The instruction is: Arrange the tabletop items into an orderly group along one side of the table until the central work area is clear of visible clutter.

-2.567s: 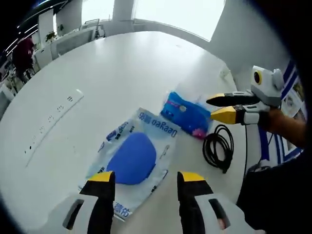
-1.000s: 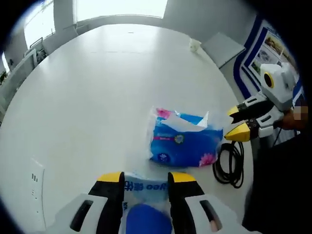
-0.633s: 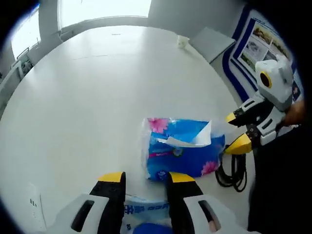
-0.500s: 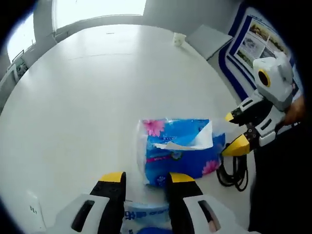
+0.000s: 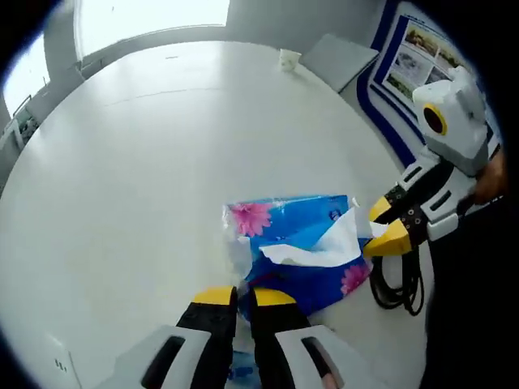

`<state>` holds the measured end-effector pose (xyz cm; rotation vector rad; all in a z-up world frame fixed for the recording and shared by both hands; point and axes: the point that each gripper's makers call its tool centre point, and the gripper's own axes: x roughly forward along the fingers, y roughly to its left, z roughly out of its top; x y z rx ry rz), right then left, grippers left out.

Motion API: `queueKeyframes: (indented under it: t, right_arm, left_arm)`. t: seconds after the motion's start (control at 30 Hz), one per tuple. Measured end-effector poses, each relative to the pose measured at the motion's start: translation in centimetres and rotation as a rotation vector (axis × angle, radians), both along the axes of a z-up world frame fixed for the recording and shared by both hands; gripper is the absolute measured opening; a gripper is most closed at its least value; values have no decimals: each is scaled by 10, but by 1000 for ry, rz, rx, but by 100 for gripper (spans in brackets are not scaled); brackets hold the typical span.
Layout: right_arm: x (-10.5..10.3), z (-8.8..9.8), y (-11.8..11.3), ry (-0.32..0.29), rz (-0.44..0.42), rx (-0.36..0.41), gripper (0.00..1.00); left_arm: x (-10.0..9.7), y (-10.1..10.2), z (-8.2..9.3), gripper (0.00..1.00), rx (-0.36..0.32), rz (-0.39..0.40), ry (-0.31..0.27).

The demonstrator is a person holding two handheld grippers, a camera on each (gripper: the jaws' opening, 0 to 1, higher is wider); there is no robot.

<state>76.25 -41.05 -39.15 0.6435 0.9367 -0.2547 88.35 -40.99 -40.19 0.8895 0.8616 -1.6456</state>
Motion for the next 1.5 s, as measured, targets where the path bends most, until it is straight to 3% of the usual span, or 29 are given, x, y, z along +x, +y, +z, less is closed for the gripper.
queueKeyframes:
  t: [0.3,0.67,0.87,1.13,1.5]
  right_arm:
    - [-8,5,-2,-11,6,-15,0]
    - [-9,39,-29,-127,-31,-114,0]
    - [-7,54,-47,-170,-12,-190,0]
    - [12,67,-61,-195,122,-282,0]
    - [42,60,-71,-191,323,-382,0]
  left_arm:
    - [-7,2,17,0,-11,15,18]
    - [-14,1,64,0,-102,106,30]
    - [-21,11,78,0,-133,195,46]
    - [-25,27,79,0,-172,374,67]
    - [-35,44,61,1,-180,621,134]
